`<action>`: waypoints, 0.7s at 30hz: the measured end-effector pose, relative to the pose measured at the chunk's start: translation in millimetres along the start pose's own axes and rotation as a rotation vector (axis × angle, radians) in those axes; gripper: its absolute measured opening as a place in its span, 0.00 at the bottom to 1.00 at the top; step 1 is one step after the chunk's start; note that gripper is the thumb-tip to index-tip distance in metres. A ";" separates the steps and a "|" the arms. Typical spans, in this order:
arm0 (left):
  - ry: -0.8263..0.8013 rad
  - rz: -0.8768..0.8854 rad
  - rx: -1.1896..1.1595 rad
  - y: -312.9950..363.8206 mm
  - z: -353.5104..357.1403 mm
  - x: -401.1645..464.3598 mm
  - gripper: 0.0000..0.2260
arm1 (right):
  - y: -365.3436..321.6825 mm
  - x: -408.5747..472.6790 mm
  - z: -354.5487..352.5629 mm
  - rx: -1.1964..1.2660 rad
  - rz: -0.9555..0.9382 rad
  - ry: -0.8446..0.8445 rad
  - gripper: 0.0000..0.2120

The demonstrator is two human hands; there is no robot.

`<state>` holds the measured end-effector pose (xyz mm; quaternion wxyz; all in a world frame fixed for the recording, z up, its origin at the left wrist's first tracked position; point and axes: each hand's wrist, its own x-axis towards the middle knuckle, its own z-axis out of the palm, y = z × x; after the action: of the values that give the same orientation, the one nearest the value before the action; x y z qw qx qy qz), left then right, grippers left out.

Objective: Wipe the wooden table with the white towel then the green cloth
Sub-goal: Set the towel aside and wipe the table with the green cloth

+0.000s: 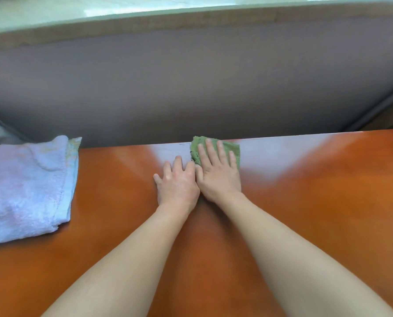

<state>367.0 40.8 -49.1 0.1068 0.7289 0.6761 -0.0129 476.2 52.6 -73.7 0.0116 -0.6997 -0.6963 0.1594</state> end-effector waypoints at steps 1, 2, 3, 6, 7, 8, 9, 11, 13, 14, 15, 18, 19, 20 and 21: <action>0.002 0.010 -0.002 -1.5 -0.5 0.9 0.11 | 6.5 -2.0 -1.4 -0.005 -0.027 -0.002 0.28; -0.001 0.016 -0.004 -2.8 -0.9 1.5 0.11 | 17.2 -4.4 -3.3 -0.010 -0.036 0.002 0.28; -0.008 0.018 -0.007 -3.6 -1.5 1.5 0.11 | 31.7 -6.6 -6.1 -0.007 -0.014 0.012 0.28; -0.028 0.015 -0.007 -3.6 -1.7 0.3 0.13 | 80.2 -10.7 -18.6 -0.015 0.140 0.042 0.28; -0.024 0.013 -0.012 -3.4 -1.6 0.0 0.14 | 91.4 -11.4 -22.0 -0.021 0.176 0.039 0.28; -0.013 0.008 -0.022 -2.8 -1.5 0.4 0.14 | 98.0 -11.3 -23.8 -0.024 0.199 0.033 0.28; 0.004 -0.004 -0.032 -1.4 -1.6 0.9 0.14 | 99.8 -10.5 -24.2 -0.025 0.214 0.033 0.28; 0.031 -0.047 -0.041 4.6 -2.4 1.2 0.12 | 91.6 -8.4 -21.1 -0.017 0.224 0.042 0.29; 0.028 -0.096 -0.062 14.2 -2.9 3.8 0.11 | 77.2 -6.8 -17.4 -0.010 0.181 0.038 0.29; 0.028 -0.109 -0.086 19.1 -3.0 6.4 0.11 | 70.6 -6.9 -15.5 -0.010 0.140 0.035 0.29; 0.041 -0.103 -0.115 23.5 -3.2 9.3 0.11 | 65.1 -7.7 -14.1 -0.013 0.098 0.031 0.29; 0.110 0.041 -0.155 39.0 0.0 16.0 0.12 | 69.6 -9.4 -14.8 -0.017 0.002 0.017 0.29; 0.105 0.078 -0.161 47.0 1.1 17.3 0.14 | 79.5 -8.1 -17.5 -0.016 -0.008 0.018 0.29; 0.084 0.095 -0.166 56.1 1.8 18.2 0.15 | 92.9 -6.6 -21.1 -0.013 0.004 0.025 0.29; 0.056 0.100 -0.161 65.7 2.8 18.9 0.16 | 108.6 -4.8 -25.1 -0.013 0.037 0.034 0.29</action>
<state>433.9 54.8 -45.8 0.1465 0.7508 0.6406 0.0672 587.8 49.9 -74.8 0.0159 -0.7153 -0.6838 0.1431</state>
